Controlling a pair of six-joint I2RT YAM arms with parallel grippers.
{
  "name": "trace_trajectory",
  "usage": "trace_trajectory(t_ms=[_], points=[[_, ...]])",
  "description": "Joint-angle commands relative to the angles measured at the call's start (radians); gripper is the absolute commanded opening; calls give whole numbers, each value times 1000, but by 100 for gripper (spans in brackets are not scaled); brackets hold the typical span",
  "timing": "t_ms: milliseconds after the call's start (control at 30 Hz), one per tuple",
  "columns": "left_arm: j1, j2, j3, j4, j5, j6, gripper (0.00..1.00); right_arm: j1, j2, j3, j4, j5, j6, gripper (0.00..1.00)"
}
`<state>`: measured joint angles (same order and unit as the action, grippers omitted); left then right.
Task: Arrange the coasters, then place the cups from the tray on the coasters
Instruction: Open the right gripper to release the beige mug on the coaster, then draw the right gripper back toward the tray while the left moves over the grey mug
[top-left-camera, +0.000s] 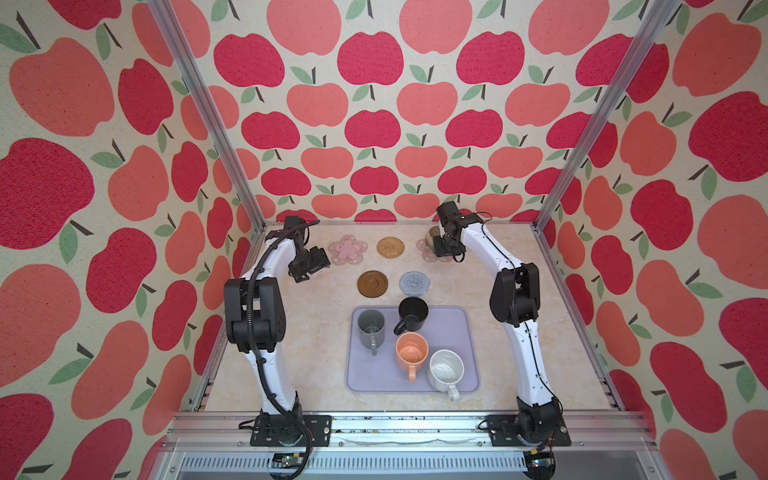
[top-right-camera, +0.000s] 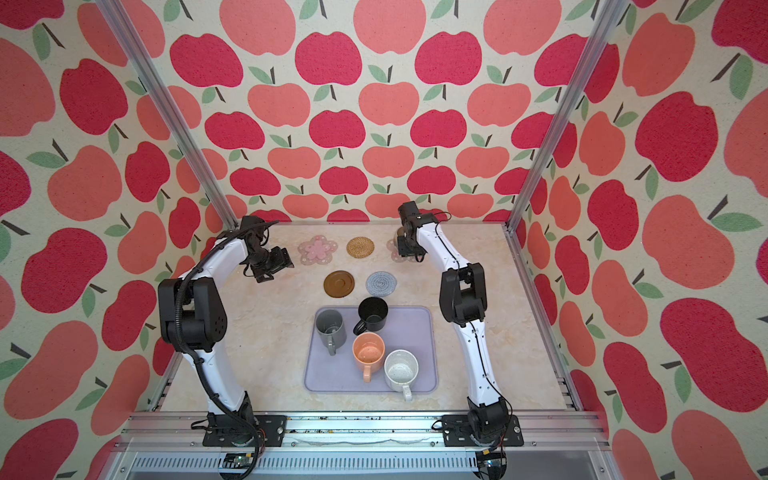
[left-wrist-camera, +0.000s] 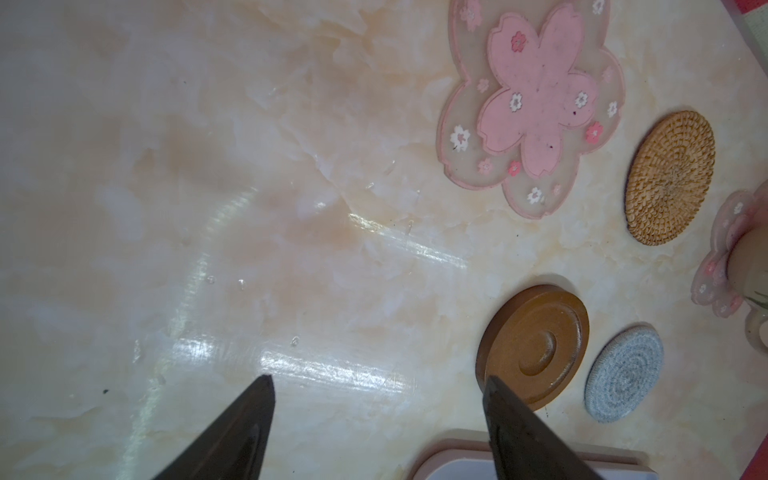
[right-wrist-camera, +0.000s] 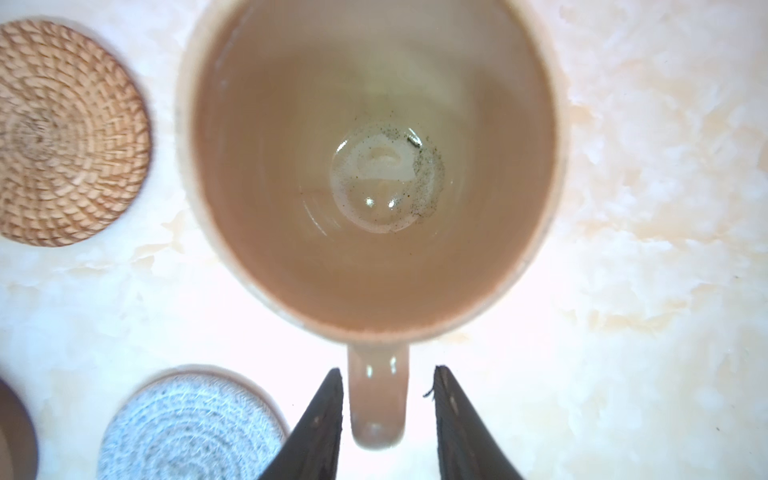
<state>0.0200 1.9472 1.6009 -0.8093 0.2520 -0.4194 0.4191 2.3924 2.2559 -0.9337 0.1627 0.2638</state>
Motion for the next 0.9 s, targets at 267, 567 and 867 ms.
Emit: trace_trajectory(t_ms=[267, 567, 867], points=[[-7, -158, -91, -81, -25, 41, 82, 20, -303, -329, 108, 24, 29, 42], [-60, -270, -157, -112, -62, 38, 82, 30, -516, -611, 179, 39, 52, 43], [-132, -403, -264, -114, -95, 14, 82, 51, -747, -848, 216, 67, 66, 47]])
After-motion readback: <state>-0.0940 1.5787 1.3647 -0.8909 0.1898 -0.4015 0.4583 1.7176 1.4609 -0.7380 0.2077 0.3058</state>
